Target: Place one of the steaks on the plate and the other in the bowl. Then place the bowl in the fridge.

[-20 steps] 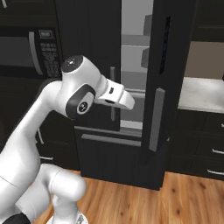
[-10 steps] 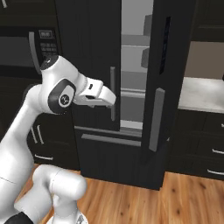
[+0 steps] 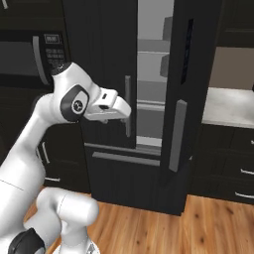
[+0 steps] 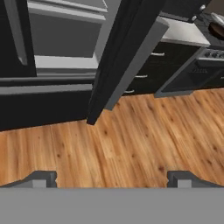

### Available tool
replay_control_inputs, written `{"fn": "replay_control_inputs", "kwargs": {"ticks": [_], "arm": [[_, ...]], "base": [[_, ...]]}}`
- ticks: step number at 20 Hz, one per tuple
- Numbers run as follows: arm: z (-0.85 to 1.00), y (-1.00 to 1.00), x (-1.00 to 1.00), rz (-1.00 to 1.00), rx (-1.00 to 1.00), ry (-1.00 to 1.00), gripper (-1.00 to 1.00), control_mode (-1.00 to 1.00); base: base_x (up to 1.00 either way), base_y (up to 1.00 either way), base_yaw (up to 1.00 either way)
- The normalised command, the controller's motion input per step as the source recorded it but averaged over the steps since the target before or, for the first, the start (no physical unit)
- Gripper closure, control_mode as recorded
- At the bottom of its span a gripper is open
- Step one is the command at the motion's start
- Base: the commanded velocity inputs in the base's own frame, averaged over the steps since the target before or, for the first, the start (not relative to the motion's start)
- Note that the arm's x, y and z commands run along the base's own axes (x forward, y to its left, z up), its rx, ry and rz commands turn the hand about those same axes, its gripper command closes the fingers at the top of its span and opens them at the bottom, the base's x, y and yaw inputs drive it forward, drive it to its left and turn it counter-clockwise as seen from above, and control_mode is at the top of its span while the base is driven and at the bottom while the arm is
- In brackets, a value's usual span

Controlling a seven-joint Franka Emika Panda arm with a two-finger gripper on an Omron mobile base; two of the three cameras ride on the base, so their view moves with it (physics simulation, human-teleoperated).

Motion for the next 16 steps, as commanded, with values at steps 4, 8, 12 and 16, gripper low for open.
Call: {"fn": "replay_control_inputs", "kwargs": {"ticks": [4,8,12,16], "arm": [[-0.41,0.05,0.34,0.0,-0.07,0.0,-1.0,-1.0],[-0.35,0.0,0.55,0.0,-0.04,0.0,-1.0,-1.0],[-0.28,0.0,0.74,0.0,-0.01,0.02,-1.0,-1.0],[-0.23,0.0,0.92,0.0,0.0,0.05,-1.0,-1.0]], "base": [[0.0,0.0,0.0],[0.0,0.0,0.0],[0.0,0.0,0.0],[0.0,0.0,0.0]]}}
